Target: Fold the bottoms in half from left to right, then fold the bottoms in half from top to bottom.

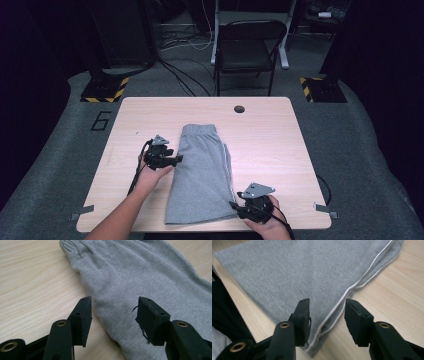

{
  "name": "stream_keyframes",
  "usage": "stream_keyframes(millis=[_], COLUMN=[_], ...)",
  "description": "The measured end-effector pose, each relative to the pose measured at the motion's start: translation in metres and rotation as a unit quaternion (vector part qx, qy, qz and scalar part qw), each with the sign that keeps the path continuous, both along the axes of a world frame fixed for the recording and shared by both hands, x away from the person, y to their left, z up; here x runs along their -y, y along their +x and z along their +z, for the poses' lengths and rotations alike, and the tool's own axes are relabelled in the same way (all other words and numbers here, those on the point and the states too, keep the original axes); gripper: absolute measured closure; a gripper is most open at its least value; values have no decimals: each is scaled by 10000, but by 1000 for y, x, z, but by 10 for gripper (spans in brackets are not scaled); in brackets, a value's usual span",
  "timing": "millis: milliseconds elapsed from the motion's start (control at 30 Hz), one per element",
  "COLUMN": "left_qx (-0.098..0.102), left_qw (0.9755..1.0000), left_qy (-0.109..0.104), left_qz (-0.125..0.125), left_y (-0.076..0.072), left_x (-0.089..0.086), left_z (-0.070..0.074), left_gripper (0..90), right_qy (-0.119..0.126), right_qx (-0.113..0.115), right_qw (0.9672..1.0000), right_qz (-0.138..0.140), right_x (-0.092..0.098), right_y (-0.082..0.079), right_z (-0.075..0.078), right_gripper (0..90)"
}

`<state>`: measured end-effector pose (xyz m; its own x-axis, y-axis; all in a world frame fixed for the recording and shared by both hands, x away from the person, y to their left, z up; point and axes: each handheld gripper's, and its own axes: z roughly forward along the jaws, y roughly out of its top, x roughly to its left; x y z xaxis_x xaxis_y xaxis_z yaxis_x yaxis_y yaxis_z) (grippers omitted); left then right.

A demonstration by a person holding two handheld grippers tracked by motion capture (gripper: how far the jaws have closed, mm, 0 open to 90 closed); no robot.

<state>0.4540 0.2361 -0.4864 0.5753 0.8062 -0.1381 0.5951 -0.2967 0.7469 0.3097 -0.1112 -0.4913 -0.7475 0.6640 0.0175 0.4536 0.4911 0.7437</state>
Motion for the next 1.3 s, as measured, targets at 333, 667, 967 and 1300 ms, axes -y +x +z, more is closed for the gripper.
stream_keyframes(millis=[333, 667, 967, 1300], left_qx=[104, 203, 177, 5], left_qw=[9999, 9997, 9998, 9996], left_qy=[85, 111, -98, -243], left_qz=[-20, -76, -47, -166], left_y=[-9, -17, -17, -10], left_x=[-6, -10, -9, -9], left_z=[2, 7, 14, 17], left_gripper=[437, 432, 430, 490], right_qy=[37, -52, -101, -192], right_qx=[177, 370, 398, 285], right_qw=[9998, 9993, 9991, 9993], right_qz=[-17, 46, 135, 128], right_x=[-4, -12, -18, -30], right_y=[13, 26, 44, 79], right_z=[-1, 4, 19, 33], right_gripper=[462, 462, 462, 490])
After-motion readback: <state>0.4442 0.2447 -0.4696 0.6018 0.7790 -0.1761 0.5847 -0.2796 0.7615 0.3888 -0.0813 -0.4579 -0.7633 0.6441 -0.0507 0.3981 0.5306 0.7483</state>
